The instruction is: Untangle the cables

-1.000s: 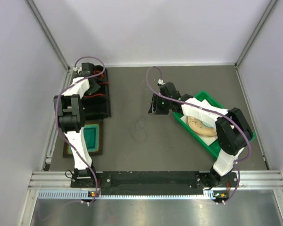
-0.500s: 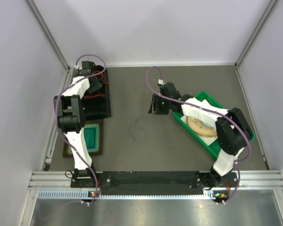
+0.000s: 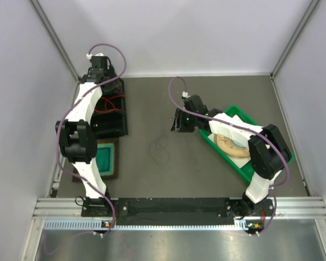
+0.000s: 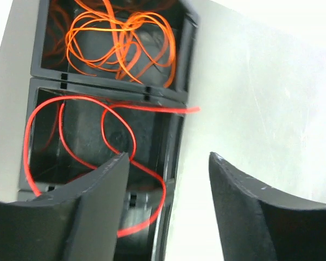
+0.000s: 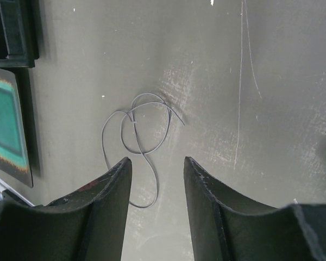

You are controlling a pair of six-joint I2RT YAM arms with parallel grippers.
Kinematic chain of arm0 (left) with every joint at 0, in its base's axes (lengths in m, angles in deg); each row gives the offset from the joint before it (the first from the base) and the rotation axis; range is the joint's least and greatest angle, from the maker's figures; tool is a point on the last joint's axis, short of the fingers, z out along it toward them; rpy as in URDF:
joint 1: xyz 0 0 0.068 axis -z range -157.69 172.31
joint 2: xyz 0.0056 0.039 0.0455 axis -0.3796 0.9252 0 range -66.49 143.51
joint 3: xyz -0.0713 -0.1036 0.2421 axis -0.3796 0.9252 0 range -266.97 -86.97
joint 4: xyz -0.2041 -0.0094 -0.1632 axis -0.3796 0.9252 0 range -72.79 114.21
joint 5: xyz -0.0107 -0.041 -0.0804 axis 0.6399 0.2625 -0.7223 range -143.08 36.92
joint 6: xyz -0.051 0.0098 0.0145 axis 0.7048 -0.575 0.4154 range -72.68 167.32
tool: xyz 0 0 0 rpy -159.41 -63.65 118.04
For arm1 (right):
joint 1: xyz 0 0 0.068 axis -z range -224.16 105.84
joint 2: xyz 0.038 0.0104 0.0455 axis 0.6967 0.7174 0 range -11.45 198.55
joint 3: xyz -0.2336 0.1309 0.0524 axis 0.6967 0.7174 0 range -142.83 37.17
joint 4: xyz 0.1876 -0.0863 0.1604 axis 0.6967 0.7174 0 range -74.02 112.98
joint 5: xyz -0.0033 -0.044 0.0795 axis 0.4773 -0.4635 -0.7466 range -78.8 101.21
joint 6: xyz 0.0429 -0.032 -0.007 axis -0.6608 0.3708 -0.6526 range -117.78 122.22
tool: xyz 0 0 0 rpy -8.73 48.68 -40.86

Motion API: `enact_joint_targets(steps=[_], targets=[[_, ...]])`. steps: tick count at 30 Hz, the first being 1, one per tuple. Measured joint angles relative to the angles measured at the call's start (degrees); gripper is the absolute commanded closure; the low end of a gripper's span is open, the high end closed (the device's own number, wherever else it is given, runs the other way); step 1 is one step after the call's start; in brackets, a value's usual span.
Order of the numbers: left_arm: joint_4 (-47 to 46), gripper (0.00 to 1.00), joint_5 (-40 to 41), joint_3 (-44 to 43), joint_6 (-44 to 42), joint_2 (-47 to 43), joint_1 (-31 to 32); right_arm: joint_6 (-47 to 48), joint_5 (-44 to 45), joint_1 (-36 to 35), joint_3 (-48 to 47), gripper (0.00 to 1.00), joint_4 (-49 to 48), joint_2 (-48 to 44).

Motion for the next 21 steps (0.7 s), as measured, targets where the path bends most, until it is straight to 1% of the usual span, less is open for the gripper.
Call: enact_joint_targets(steps=[3, 6, 8, 10, 11, 15, 21], targets=[[1.6, 0.28, 1.42, 0.44, -5.07, -2.34, 2.73, 0.02, 0.0, -0.07, 0.0, 0.57, -0.02, 0.0], [2.4, 0.27, 3.17, 3.78, -11.47, -5.68, 5.7, 0.0, 0.0, -0.13, 0.0, 0.57, -0.02, 0.0], [2.89, 0.3, 4.35, 6.49, -15.82, -7.82, 7.34, 0.02, 0.0, -0.28, 0.0, 0.57, -0.02, 0.0], [3.61, 0.36, 5.31, 8.41, -18.8, -9.09, 8.02, 0.0, 0.0, -0.5, 0.0, 0.57, -0.02, 0.0], [3.85, 0.37, 6.12, 9.29, -20.26, -9.55, 8.04, 0.0, 0.0, -0.68, 0.0, 0.57, -0.02, 0.0], [5.11, 0.36, 9.11, 10.21, -22.97, -9.44, 7.54, 0.0, -0.04, -1.07, 0.0, 0.57, -0.02, 0.0], [6.47, 0.37, 11.87, 10.12, -24.02, -7.13, 7.32, 0.02, 0.0, -1.11, 0.0, 0.57, 0.0, 0.0]])
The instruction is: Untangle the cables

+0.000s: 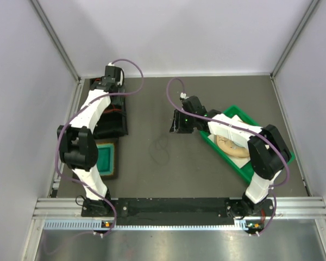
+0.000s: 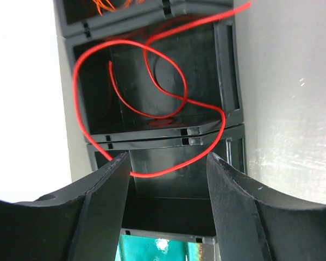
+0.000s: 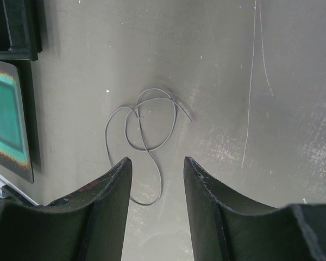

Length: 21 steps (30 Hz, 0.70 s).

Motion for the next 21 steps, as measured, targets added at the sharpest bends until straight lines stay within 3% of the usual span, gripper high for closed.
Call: enact_joint_targets(steps=[8, 21], targets=[[4.11, 0.37, 0.44, -1.62, 0.04, 5.84, 0.04, 0.0, 0.0, 0.0, 0.0, 0.57, 0.0, 0.0], [6.36, 0.54, 4.46, -5.01, 1.16, 8.59, 0.13, 0.0, 0.02, 0.0, 0.0, 0.57, 0.0, 0.0]])
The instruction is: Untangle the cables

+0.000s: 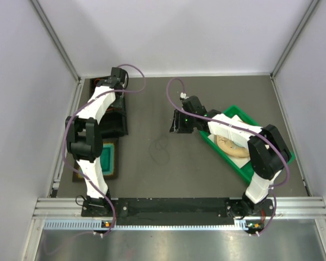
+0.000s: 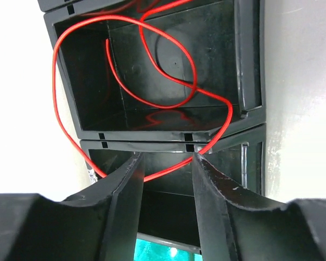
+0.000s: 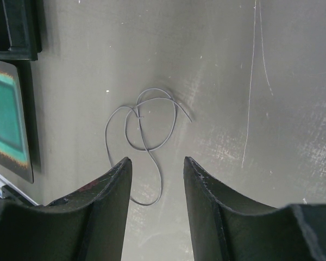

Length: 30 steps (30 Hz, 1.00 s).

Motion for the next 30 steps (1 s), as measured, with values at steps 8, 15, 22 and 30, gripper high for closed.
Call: enact_joint_targets(steps=[8, 15, 22, 30], targets=[[0.63, 0.57, 1.22, -0.76, 0.11, 1.11, 0.04, 0.0, 0.0, 0.0, 0.0, 0.57, 0.02, 0.0], [-0.13, 0.57, 1.07, -1.4, 0.83, 3.06, 0.07, 0.0, 0.04, 0.0, 0.0, 0.57, 0.02, 0.0], [-1.97, 0.5, 1.25, -0.52, 4.76, 1.88, 0.07, 0.0, 0.04, 0.0, 0.0, 0.57, 0.02, 0.0], [-0.59, 0.5, 0.76, 0.96, 12.57, -8.39, -2.89, -0.02, 0.02, 0.0, 0.0, 0.57, -0.04, 0.0]])
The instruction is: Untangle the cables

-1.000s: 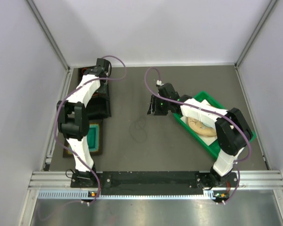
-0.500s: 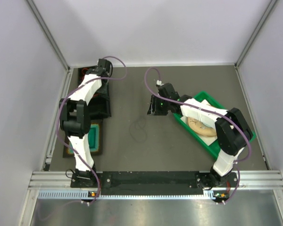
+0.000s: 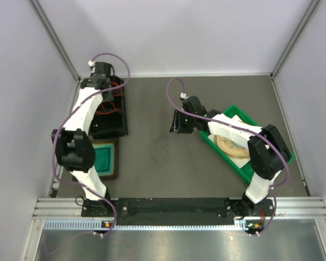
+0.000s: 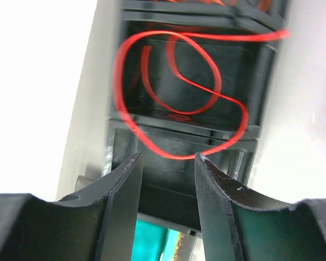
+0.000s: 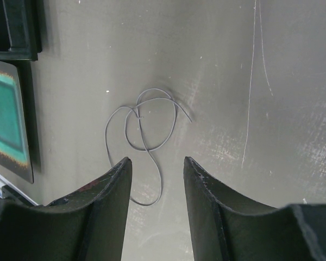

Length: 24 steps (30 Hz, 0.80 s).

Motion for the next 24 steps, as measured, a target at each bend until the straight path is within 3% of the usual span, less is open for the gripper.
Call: enact_joint_targets(steps=[9, 24], targets=[[0.31, 0.48, -10.88, 10.82, 8.98, -6.51, -12.96, -0.02, -0.26, 0.0, 0.68, 0.57, -0.79, 0.0], [-5.75, 0.54, -18.69, 16.11, 16.7, -3.41, -13.33, -0.02, -0.44, 0.0, 0.85, 0.57, -0.83, 0.0]])
